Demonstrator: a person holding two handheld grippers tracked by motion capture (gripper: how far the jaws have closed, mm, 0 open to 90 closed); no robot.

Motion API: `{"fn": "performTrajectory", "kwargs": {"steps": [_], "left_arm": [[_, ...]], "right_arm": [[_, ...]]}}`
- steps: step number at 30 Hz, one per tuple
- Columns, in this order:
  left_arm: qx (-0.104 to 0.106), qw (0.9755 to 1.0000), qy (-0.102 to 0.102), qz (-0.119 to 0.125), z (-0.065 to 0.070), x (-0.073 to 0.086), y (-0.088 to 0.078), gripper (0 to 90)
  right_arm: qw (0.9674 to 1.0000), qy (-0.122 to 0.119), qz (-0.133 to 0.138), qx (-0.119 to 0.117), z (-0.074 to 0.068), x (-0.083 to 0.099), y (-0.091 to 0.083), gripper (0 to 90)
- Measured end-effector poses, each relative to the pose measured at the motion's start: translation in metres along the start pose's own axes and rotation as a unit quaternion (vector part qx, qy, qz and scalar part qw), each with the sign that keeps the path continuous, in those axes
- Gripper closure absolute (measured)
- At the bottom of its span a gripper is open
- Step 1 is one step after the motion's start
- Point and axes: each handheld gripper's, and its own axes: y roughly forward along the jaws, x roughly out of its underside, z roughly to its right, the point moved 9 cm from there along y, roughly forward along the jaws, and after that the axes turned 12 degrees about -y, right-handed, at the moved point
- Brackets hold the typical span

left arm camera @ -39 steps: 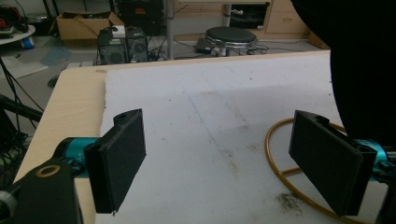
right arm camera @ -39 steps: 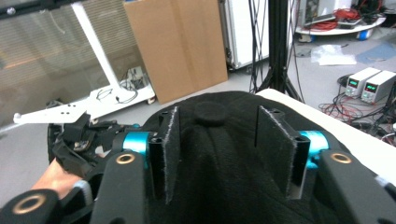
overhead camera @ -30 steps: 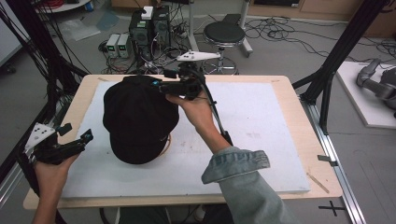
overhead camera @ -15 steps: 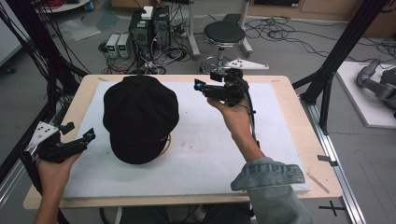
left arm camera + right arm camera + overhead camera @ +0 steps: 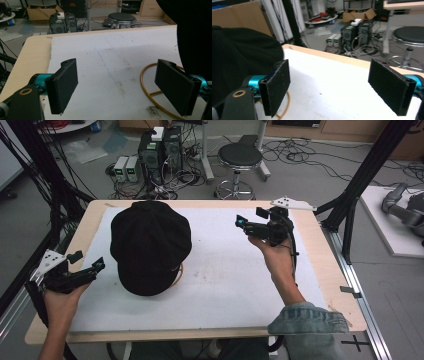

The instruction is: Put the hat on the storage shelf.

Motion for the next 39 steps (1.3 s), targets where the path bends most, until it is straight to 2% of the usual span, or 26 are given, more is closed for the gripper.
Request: {"fn": "performTrajectory", "kwargs": {"steps": [5, 8, 23, 24, 26, 27, 31, 36, 39], "left_arm": [[0.002, 1.0000, 0.004, -0.002, 0.002, 0.000, 0.001, 18.8], [0.002, 1.0000, 0.004, -0.003, 0.002, 0.001, 0.001, 18.8], [0.001, 1.0000, 0.004, -0.002, 0.004, 0.001, 0.001, 18.8], [0.001, 1.0000, 0.005, -0.002, 0.004, 0.001, 0.001, 18.8], [0.003, 1.0000, 0.004, -0.002, 0.004, 0.001, 0.001, 18.8], [0.002, 1.0000, 0.005, -0.002, 0.004, 0.001, 0.001, 18.8], [0.003, 1.0000, 0.005, -0.003, 0.005, 0.002, 0.002, 18.8], [0.003, 1.0000, 0.007, -0.006, 0.005, 0.003, 0.002, 18.8], [0.003, 1.0000, 0.006, -0.006, 0.006, 0.003, 0.003, 18.8]], "right_arm": [[0.9995, -0.010, -0.009, 0.028, 0.011, 0.019, -0.014, 16.7], [0.9991, -0.003, -0.011, 0.042, 0.017, 0.028, -0.020, 13.1], [0.9969, 0.016, -0.017, 0.075, 0.037, 0.073, -0.041, 12.8], [0.9960, 0.020, -0.034, 0.081, 0.040, 0.079, -0.042, 12.6], [0.9956, 0.019, -0.034, 0.085, 0.041, 0.080, -0.043, 12.6], [0.9955, 0.016, -0.022, 0.091, 0.043, 0.084, -0.046, 12.7], [0.9948, 0.018, -0.028, 0.096, 0.045, 0.094, -0.048, 12.6], [0.9937, 0.033, -0.036, 0.101, 0.050, 0.116, -0.051, 12.6], [0.9934, 0.038, -0.038, 0.102, 0.051, 0.122, -0.052, 12.6]]}}
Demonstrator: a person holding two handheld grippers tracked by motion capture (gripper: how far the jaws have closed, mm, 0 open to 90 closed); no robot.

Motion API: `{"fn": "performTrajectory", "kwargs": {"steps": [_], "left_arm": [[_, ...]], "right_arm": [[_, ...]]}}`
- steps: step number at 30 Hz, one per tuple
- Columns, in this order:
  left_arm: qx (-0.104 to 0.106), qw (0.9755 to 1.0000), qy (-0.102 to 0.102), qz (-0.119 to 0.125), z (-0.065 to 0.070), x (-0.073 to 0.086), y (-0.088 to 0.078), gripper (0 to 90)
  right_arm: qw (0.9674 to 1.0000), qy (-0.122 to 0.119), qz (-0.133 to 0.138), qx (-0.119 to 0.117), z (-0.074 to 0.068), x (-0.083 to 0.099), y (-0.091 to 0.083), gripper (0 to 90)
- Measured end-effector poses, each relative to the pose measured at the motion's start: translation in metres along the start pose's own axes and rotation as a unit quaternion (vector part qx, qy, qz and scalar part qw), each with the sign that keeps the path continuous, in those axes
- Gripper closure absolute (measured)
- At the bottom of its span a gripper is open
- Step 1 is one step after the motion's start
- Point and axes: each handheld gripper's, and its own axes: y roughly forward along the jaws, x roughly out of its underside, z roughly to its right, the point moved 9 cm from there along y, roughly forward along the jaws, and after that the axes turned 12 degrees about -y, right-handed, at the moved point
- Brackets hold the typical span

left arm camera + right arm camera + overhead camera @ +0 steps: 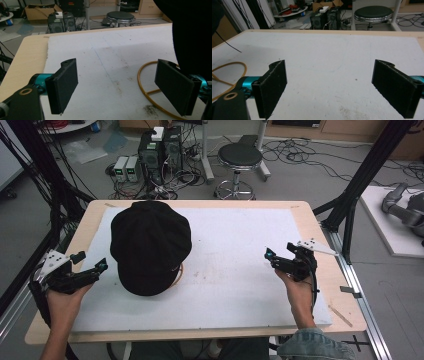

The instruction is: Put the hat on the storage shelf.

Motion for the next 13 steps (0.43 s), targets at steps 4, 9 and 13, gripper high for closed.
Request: {"fn": "performTrajectory", "kwargs": {"steps": [4, 9, 13], "left_arm": [[-0.001, 1.0000, 0.002, -0.002, 0.0000, 0.0003, 0.0000, 18.8], [-0.001, 1.0000, 0.001, 0.000, -0.0005, -0.0004, -0.0008, 18.8], [-0.001, 1.0000, 0.002, -0.001, 0.0000, 0.0000, -0.0002, 18.8]], "right_arm": [[1.0000, 0.007, 0.000, 0.003, 0.0037, 0.0078, -0.0007, 12.6], [0.9999, 0.009, 0.002, 0.004, 0.0034, 0.0081, -0.0025, 12.6], [1.0000, 0.008, 0.005, 0.000, 0.0016, 0.0074, -0.0032, 12.6]]}}
